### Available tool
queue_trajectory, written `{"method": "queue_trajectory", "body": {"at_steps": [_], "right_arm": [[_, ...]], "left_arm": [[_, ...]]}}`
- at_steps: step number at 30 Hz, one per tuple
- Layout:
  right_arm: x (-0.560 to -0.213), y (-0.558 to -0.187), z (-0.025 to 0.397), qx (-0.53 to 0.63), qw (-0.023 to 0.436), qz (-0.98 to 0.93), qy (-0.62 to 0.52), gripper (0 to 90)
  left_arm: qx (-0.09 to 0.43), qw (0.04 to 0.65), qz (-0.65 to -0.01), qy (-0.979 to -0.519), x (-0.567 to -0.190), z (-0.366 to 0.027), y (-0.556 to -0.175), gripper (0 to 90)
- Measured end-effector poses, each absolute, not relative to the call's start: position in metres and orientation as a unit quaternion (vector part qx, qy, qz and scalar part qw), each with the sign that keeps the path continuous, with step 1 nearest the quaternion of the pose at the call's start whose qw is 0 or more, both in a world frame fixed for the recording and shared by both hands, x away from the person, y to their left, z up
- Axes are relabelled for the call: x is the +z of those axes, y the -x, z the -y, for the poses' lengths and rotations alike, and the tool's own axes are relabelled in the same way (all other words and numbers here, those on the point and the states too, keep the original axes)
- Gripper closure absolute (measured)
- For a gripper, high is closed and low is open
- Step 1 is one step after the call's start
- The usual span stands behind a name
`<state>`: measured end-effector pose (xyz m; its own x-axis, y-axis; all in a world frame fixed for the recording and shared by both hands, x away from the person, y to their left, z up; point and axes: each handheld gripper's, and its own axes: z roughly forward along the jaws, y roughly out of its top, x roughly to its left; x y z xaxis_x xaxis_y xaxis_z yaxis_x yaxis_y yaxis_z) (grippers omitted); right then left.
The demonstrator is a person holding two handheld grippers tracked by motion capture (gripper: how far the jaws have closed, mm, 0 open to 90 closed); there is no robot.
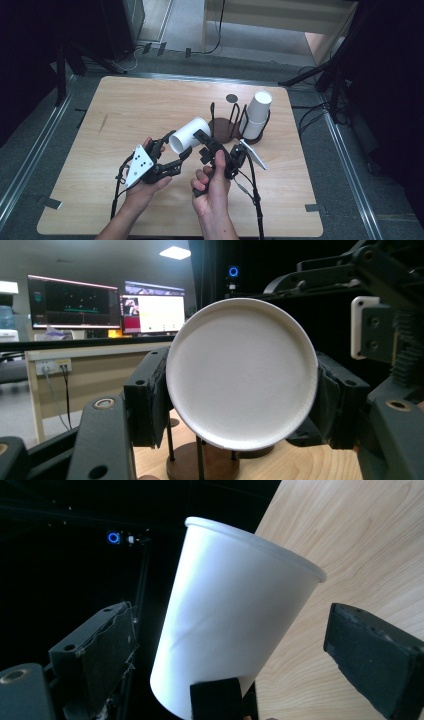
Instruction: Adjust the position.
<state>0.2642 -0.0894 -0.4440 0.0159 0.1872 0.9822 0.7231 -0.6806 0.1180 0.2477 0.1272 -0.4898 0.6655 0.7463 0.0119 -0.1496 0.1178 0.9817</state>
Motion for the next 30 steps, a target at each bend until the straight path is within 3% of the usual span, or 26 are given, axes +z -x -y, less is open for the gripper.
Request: {"method": "queue_trajectory", "body": {"at_steps": [6, 30], "right_arm": [[-0.446, -0.269, 0.087, -0.609, 0.252, 0.31, 0.685, 6.1], [-0.453, -0.293, 0.083, -0.578, 0.31, 0.277, 0.702, 7.8]], "left_arm": [[0.322, 0.7, -0.25, -0.586, -0.49, -0.126, -0.247, 34.4], [0.318, 0.701, -0.234, -0.593, -0.491, -0.12, -0.244, 34.3]]}}
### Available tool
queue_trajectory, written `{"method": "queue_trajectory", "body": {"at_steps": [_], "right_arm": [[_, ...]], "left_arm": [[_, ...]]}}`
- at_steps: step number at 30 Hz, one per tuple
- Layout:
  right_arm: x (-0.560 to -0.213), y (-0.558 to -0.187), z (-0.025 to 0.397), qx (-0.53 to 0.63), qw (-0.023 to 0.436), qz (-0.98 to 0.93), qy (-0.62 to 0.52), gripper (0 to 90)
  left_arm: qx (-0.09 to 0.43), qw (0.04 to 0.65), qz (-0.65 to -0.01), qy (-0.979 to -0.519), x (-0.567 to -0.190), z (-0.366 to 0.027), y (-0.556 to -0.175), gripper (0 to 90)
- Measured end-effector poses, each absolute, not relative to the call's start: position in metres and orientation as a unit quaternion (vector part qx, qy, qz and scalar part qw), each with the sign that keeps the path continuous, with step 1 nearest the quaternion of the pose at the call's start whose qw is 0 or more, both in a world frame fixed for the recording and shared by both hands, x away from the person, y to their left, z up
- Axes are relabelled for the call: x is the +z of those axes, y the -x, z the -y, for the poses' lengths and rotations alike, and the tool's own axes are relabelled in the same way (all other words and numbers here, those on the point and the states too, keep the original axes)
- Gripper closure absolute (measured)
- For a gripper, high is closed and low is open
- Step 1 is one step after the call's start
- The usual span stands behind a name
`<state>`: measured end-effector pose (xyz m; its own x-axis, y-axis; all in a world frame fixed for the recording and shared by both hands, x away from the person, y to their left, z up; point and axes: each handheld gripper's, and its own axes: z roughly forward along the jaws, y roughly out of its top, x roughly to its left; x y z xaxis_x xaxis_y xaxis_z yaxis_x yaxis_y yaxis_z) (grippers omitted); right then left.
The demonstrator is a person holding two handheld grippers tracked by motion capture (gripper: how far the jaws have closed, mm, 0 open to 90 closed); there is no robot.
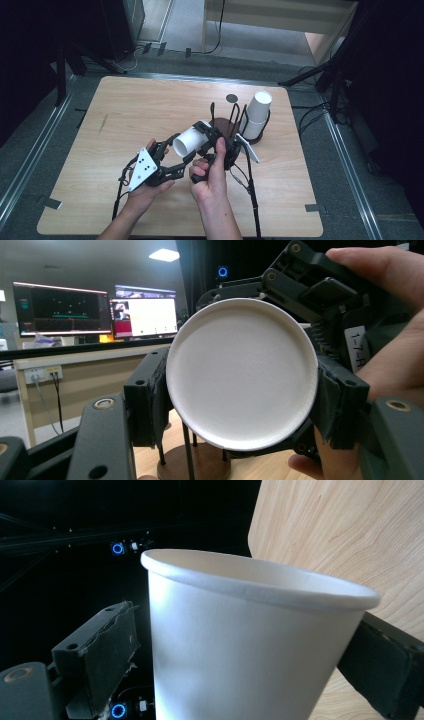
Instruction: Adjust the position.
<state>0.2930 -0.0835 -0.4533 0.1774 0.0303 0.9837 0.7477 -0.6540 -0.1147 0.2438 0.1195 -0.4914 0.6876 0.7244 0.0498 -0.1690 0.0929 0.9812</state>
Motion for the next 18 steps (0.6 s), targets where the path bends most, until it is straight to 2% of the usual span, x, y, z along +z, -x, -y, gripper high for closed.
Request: {"method": "queue_trajectory", "body": {"at_steps": [8, 18], "right_arm": [[-0.4577, -0.2938, 0.0816, -0.579, 0.323, 0.272, 0.698, 20.4], [-0.4631, -0.294, 0.0813, -0.586, 0.334, 0.26, 0.691, 26.3]], "left_arm": [[0.322, 0.701, -0.237, -0.591, -0.4901, -0.1234, -0.2449, 34.4], [0.325, 0.69, -0.238, -0.602, -0.4899, -0.1246, -0.2454, 32.2]]}}
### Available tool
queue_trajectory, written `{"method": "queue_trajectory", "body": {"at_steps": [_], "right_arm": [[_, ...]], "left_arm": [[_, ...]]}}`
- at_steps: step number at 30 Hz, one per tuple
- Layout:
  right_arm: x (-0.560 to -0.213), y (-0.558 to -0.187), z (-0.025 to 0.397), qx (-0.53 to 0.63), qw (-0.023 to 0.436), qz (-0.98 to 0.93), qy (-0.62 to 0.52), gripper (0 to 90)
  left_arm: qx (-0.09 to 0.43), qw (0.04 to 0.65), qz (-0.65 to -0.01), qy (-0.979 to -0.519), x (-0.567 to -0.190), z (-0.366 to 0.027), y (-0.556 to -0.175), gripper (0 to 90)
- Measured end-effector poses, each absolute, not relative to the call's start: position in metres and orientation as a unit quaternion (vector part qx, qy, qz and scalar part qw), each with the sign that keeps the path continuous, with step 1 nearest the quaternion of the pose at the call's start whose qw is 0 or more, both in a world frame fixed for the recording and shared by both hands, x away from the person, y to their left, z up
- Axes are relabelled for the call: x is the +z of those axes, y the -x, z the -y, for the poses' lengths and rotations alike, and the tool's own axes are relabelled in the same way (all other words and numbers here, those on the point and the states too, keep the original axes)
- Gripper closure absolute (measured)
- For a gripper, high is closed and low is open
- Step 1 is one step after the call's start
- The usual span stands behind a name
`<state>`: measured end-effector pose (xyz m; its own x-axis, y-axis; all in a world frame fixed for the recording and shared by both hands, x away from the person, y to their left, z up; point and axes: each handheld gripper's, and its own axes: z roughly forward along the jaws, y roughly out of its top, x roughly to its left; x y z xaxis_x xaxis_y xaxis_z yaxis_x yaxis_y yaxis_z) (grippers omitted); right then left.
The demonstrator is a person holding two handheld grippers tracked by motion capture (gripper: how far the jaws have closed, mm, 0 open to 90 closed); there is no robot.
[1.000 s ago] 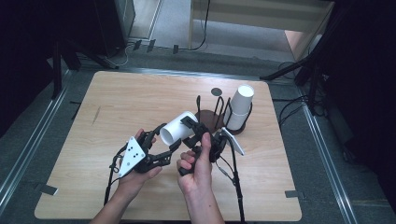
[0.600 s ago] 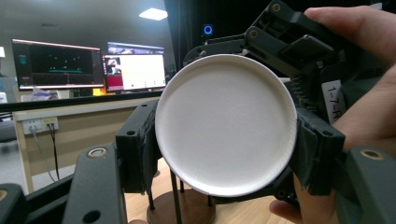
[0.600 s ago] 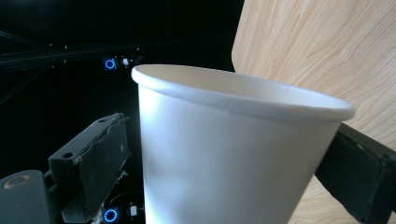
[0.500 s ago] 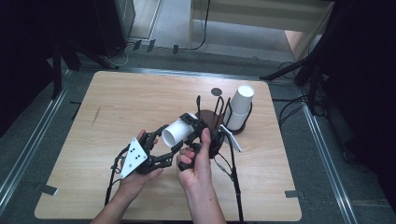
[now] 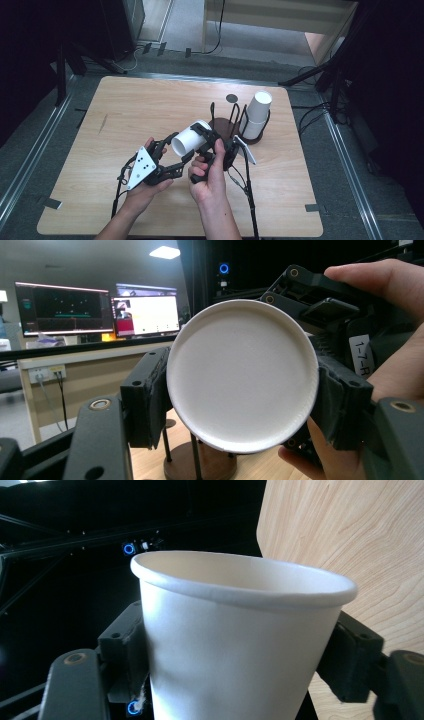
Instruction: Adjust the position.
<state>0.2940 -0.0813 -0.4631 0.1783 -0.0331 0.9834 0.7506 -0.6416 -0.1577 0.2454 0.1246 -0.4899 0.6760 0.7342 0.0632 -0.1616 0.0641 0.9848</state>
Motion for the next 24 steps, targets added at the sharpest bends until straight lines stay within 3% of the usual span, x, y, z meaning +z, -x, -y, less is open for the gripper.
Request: {"method": "queue_trajectory", "body": {"at_steps": [7, 13, 24], "right_arm": [[-0.465, -0.294, 0.081, -0.59, 0.334, 0.262, 0.686, 29.3], [-0.465, -0.294, 0.084, -0.594, 0.324, 0.268, 0.686, 29.8], [-0.46, -0.295, 0.098, -0.608, 0.264, 0.273, 0.697, 30.6]], "left_arm": [[0.319, 0.666, -0.261, -0.622, -0.484, -0.124, -0.241, 30.0], [0.295, 0.651, -0.28, -0.641, -0.484, -0.122, -0.245, 14.7], [0.276, 0.641, -0.305, -0.647, -0.485, -0.124, -0.25, 1.9]]}}
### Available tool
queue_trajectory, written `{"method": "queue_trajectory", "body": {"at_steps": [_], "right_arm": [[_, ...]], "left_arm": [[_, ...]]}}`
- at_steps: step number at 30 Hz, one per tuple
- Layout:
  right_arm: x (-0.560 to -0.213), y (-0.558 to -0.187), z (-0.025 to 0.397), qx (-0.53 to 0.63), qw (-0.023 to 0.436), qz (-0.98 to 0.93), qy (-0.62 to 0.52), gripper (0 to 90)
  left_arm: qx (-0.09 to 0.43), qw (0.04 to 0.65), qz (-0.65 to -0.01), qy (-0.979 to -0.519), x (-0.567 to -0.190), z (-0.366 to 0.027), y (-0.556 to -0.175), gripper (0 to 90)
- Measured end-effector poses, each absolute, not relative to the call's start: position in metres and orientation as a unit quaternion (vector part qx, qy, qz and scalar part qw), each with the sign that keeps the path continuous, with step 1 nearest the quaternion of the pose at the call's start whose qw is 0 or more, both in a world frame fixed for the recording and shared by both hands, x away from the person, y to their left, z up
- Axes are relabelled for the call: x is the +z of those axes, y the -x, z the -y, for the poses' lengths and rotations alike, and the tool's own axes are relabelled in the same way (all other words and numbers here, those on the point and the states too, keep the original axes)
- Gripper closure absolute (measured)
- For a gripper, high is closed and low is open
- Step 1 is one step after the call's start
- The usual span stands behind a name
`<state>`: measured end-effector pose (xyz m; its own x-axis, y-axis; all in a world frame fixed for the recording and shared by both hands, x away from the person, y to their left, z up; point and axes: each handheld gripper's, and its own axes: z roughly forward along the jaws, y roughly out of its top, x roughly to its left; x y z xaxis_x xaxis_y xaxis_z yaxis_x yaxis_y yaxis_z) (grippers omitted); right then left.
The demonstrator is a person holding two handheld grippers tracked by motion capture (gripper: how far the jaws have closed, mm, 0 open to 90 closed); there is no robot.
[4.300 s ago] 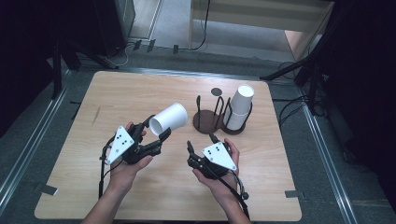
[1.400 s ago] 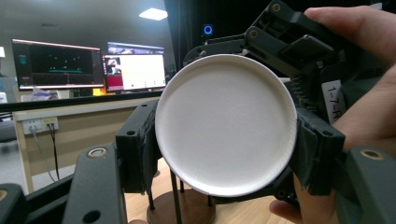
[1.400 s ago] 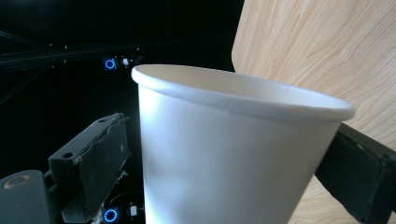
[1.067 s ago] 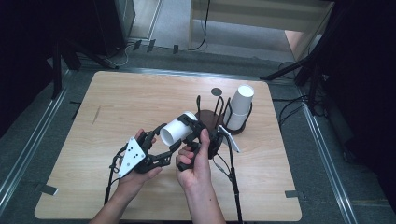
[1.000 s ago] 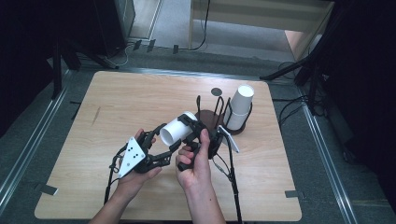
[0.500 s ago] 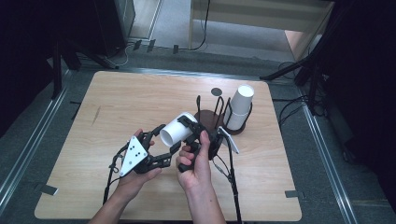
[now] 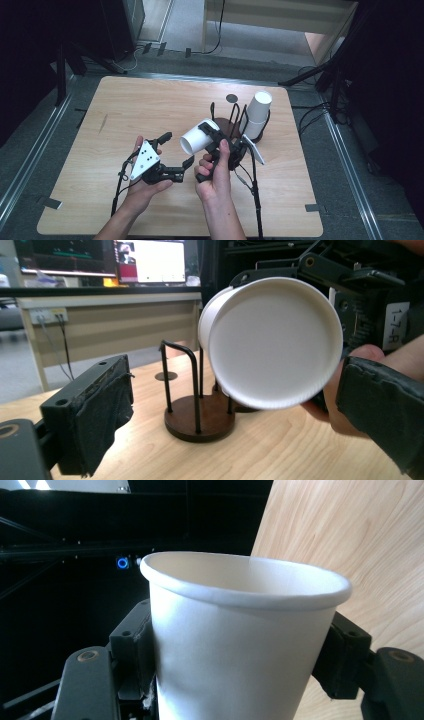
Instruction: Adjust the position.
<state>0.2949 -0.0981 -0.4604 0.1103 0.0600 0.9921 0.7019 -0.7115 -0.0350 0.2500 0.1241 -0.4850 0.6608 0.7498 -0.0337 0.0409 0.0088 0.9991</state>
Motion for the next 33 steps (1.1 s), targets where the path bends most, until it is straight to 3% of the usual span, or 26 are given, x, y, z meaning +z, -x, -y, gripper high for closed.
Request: {"method": "queue_trajectory", "body": {"at_steps": [5, 20, 28, 33], "right_arm": [[-0.458, -0.295, 0.104, -0.616, 0.241, 0.273, 0.699, 30.8], [-0.444, -0.288, 0.12, -0.648, 0.07, 0.311, 0.691, 32.6], [-0.429, -0.277, 0.118, -0.644, -0.118, 0.386, 0.65, 33.1], [-0.424, -0.271, 0.118, -0.639, -0.181, 0.429, 0.612, 33.0]], "left_arm": [[0.274, 0.638, -0.309, -0.65, -0.486, -0.124, -0.251, 0.2], [0.271, 0.63, -0.32, -0.654, -0.488, -0.13, -0.255, 0.0], [0.271, 0.629, -0.327, -0.651, -0.488, -0.134, -0.257, 0.0], [0.27, 0.629, -0.329, -0.651, -0.487, -0.135, -0.258, 0.0]]}}
